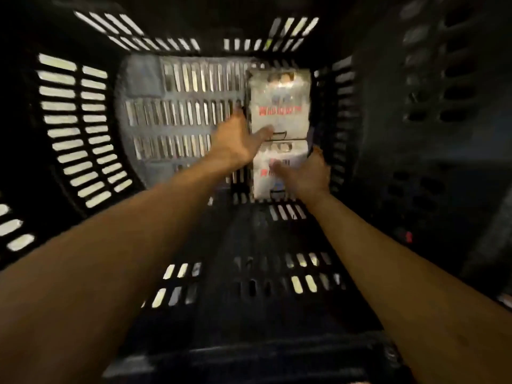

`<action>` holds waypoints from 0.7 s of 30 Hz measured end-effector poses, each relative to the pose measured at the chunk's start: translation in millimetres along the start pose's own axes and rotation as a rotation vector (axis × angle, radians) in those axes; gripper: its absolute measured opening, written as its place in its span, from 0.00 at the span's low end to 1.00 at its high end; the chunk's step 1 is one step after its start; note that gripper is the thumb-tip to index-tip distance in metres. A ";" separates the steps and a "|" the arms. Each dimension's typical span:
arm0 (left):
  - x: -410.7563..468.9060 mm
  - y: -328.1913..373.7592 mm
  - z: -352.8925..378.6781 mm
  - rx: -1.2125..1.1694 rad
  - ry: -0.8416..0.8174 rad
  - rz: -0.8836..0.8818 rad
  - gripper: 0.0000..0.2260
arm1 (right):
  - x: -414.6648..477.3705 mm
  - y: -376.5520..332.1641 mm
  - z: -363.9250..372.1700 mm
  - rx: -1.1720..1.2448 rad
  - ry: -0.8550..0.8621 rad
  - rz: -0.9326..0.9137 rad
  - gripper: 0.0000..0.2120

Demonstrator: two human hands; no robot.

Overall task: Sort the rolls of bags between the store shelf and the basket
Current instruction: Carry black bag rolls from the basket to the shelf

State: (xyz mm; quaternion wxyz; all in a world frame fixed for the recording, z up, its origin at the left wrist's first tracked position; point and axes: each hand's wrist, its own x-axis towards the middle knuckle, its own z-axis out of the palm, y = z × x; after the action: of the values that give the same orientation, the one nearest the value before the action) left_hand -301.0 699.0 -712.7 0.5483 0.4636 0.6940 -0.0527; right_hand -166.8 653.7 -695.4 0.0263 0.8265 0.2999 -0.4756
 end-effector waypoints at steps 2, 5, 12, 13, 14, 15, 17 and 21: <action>10.7 -2.0 10.7 -0.120 0.031 0.005 0.23 | 1.3 6.3 7.3 0.072 0.007 0.028 0.32; 14.7 -1.5 19.0 -0.187 0.050 0.022 0.20 | 2.8 12.1 15.5 0.211 0.049 0.077 0.30; 6.2 5.8 11.2 -0.458 0.123 -0.052 0.19 | -10.4 4.7 12.4 0.292 0.099 0.071 0.27; 4.1 8.1 7.7 -0.522 0.125 -0.089 0.19 | -14.1 3.6 9.6 0.304 0.102 0.077 0.26; 1.4 10.0 3.3 -0.577 0.122 -0.118 0.18 | -17.4 3.6 6.4 0.326 0.100 0.080 0.26; -3.5 12.0 -2.5 -0.609 0.114 -0.139 0.18 | -20.8 3.8 2.6 0.332 0.099 0.080 0.24; -13.6 14.4 -15.3 -0.680 0.070 -0.160 0.18 | -28.8 1.1 -6.6 0.285 0.093 0.052 0.20; -43.0 20.4 -45.4 -0.780 0.020 -0.193 0.28 | -49.7 -9.9 -29.8 0.243 0.085 0.056 0.24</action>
State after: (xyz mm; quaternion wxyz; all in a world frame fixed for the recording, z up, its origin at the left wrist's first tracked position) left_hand -320.4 711.7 -651.2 0.6690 0.1540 0.7075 0.1680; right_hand -167.2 648.2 -636.9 -0.0735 0.8511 0.2177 -0.4721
